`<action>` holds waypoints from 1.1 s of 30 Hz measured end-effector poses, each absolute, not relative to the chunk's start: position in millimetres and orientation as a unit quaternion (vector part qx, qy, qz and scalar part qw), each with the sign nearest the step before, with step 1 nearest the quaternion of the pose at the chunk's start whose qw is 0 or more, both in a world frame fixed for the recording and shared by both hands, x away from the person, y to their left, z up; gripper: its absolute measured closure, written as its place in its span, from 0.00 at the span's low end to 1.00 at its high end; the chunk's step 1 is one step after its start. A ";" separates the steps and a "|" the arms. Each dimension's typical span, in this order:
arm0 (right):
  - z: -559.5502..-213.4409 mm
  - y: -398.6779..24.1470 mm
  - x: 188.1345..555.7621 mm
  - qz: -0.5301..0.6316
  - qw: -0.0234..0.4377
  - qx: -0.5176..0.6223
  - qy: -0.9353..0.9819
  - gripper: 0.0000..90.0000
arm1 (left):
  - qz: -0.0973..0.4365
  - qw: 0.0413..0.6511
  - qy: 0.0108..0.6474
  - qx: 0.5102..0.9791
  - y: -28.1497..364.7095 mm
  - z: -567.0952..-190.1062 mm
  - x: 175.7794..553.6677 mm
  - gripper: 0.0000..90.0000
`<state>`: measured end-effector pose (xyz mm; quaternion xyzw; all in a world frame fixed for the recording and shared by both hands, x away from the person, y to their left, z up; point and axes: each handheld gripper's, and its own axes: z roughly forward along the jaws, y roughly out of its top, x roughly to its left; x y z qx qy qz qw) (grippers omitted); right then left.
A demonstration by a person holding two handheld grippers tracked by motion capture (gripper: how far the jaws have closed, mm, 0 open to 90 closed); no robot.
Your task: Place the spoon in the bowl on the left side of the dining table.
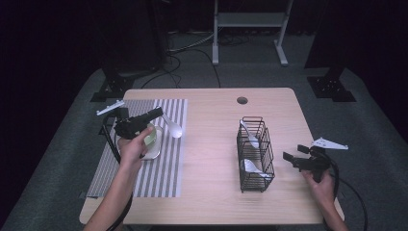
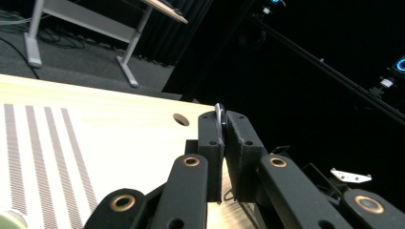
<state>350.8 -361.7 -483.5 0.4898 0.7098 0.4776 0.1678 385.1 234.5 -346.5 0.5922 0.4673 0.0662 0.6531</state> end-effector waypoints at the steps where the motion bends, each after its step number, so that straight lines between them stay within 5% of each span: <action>1: -483.5 -361.7 350.9 0.477 0.168 0.490 0.710 0.15 | 0.067 0.653 0.468 0.592 236.1 -346.8 385.2 0.95; 33: -483.5 -361.4 350.8 0.476 0.169 0.491 0.710 0.15 | 0.096 0.647 0.501 0.566 275.9 -352.0 387.7 0.95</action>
